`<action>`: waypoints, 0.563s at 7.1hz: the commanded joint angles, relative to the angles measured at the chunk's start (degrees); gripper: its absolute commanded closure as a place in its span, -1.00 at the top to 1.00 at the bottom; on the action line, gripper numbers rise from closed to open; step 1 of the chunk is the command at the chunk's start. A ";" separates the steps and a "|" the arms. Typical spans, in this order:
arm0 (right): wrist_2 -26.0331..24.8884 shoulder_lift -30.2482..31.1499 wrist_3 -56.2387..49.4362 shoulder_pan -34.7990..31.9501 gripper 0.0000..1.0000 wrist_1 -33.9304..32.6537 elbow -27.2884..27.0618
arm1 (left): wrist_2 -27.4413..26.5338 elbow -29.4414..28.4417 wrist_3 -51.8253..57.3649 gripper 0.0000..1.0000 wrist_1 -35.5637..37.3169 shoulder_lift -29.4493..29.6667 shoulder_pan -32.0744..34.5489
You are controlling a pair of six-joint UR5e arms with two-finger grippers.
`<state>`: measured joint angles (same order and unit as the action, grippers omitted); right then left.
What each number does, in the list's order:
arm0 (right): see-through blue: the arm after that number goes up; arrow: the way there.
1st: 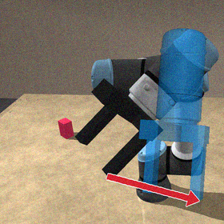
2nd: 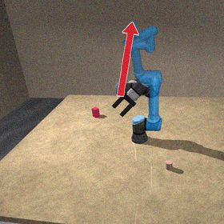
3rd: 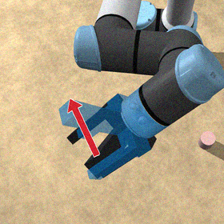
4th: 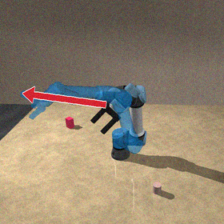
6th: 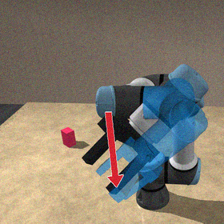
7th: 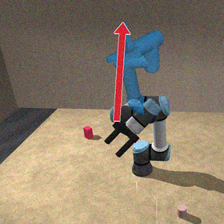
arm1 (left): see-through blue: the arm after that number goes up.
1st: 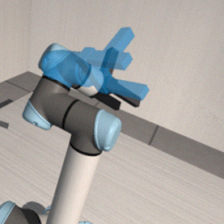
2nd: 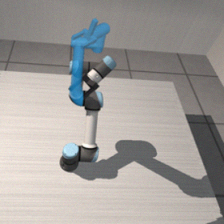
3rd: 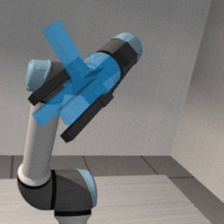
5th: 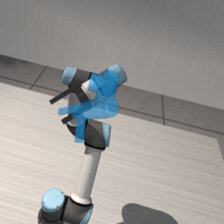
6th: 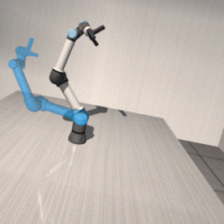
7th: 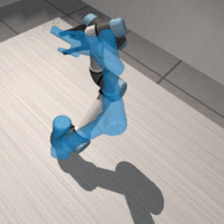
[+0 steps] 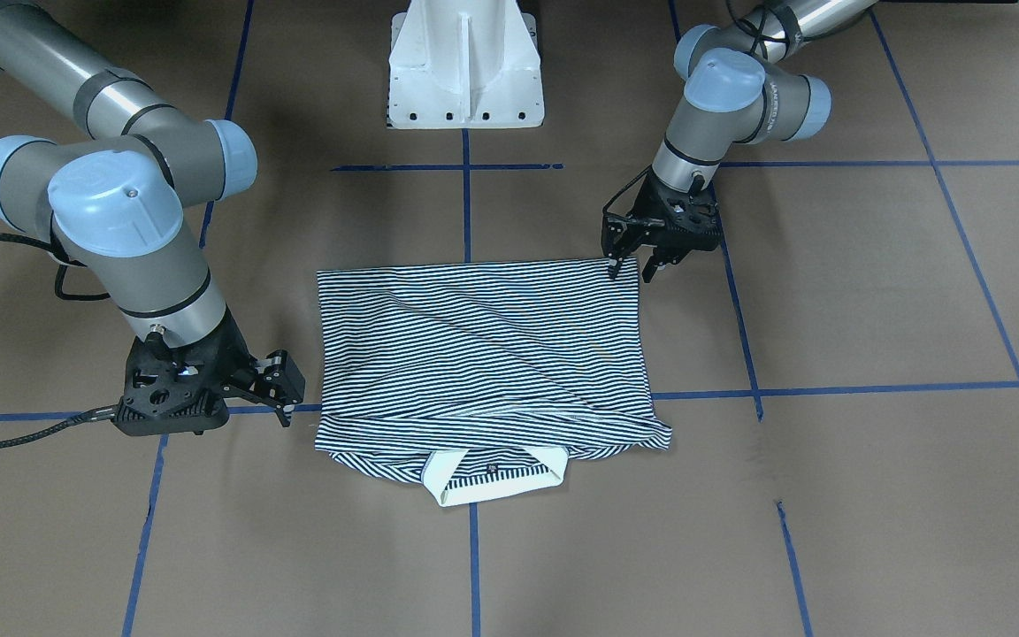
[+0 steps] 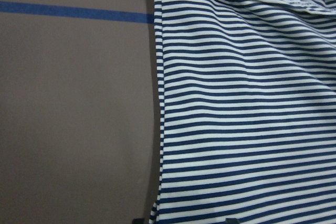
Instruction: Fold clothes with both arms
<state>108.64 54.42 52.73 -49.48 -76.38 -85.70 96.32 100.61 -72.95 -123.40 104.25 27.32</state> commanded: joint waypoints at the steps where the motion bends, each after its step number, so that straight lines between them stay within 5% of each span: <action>1: -0.09 0.07 0.00 0.00 1.00 0.00 0.00 | 0.01 0.46 0.00 -0.43 0.00 -0.98 -0.60; 2: -0.09 0.07 0.00 0.00 1.00 0.00 0.00 | -0.08 0.46 0.00 -0.89 0.00 -0.98 -1.13; 4: -0.09 0.07 0.00 0.00 1.00 0.00 0.09 | -0.08 0.81 0.00 -1.00 -0.09 -0.98 -1.57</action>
<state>108.55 54.49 52.73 -49.48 -76.38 -85.68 96.25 101.26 -72.95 -123.45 103.30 25.98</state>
